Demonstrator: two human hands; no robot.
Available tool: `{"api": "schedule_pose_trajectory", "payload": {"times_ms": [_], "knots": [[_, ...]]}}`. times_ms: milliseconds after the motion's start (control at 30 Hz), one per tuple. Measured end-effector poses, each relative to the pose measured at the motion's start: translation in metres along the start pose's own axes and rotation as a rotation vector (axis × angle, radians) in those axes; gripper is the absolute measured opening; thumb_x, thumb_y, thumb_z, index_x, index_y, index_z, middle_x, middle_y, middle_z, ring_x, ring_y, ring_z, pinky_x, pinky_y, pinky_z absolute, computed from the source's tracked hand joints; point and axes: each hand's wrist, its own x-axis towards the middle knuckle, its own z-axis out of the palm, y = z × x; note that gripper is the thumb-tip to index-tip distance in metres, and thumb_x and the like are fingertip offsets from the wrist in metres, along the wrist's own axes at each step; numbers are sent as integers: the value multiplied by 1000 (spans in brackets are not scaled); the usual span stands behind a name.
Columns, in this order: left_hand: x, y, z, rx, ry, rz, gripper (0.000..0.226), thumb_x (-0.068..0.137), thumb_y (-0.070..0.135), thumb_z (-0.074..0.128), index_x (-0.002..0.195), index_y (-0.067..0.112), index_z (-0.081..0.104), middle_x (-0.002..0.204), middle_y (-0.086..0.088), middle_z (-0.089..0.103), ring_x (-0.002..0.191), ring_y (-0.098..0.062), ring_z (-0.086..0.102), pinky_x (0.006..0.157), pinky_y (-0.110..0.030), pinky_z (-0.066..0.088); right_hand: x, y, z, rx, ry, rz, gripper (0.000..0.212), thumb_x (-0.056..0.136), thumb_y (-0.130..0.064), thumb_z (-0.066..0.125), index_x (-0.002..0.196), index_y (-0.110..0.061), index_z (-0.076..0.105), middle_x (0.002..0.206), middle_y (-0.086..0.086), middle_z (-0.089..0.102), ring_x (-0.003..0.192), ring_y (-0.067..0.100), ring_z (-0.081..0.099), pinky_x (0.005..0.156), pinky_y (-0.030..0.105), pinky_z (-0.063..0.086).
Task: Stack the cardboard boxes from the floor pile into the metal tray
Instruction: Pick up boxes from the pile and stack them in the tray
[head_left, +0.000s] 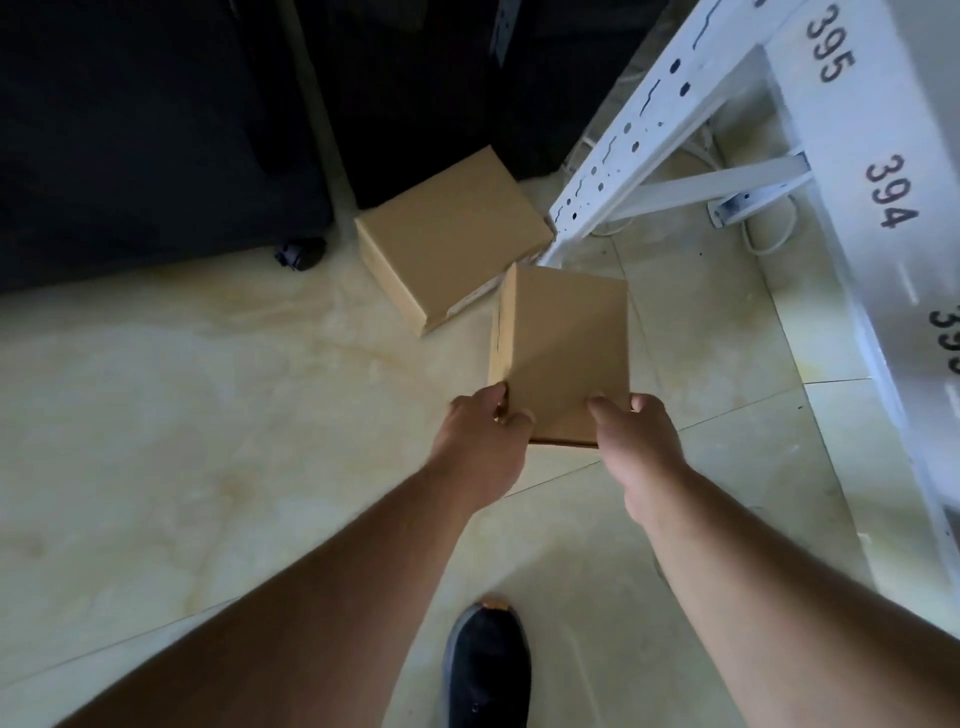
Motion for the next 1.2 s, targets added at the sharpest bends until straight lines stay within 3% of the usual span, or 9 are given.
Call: {"api": "schedule_pose_trajectory", "payload": {"times_ms": [100,233,400,567,700,800,933,1100,1200], "knots": [[-16,5,-34,-12,10,27,52,93,52,50,142,35,59,130,-1,61,107,-27,65,97,-40,56,-27,-14,11,11,7,-14,26,98,-38,59,114,-20,49,90,-6,57,73,7,49,65,30,36],[-40,8,-70,-36,42,64,50,93,52,50,139,36,62,127,-1,64,100,-25,68,85,-35,59,-65,-33,21,52,30,14,41,96,-39,61,128,-14,54,97,1,58,86,25,54,76,32,38],[-79,8,-100,-73,53,97,39,98,48,57,134,34,66,127,4,65,105,-20,67,94,-35,57,-111,-43,16,98,80,44,29,95,-38,61,109,-14,52,88,2,55,74,20,51,78,35,38],[-128,2,-139,-145,35,112,29,100,43,60,127,36,67,111,14,68,86,-4,64,63,-12,48,-175,-50,16,99,146,-22,34,93,-37,62,109,-8,56,82,3,57,69,16,50,59,34,36],[-165,-3,-189,-169,50,151,28,102,41,59,127,33,68,115,15,68,86,1,64,54,-1,43,-231,-68,29,78,164,-131,30,94,-34,63,91,-7,51,71,5,50,61,21,45,54,33,33],[-193,-7,-234,-188,102,173,21,102,43,58,117,35,69,108,17,68,89,-1,64,56,-4,45,-270,-90,46,71,147,-227,33,92,-30,64,74,-11,45,61,4,42,55,24,38,52,35,29],[-231,-23,-292,-209,191,200,15,104,42,54,110,35,65,103,14,66,90,-5,63,65,-16,46,-316,-114,77,45,61,-304,32,89,-35,65,86,-4,59,73,10,61,66,27,54,58,37,38],[-280,-58,-361,-231,292,210,35,105,38,54,139,36,59,126,16,61,105,2,59,70,-7,41,-381,-148,118,-3,-31,-427,30,93,-38,66,92,-8,66,85,8,68,78,23,61,67,37,42],[-309,-80,-399,-244,360,218,39,104,36,57,143,36,58,128,17,62,110,-2,61,80,-11,46,-424,-164,141,-27,-81,-487,30,93,-42,66,94,-12,65,88,1,66,83,24,60,75,39,45]]}}
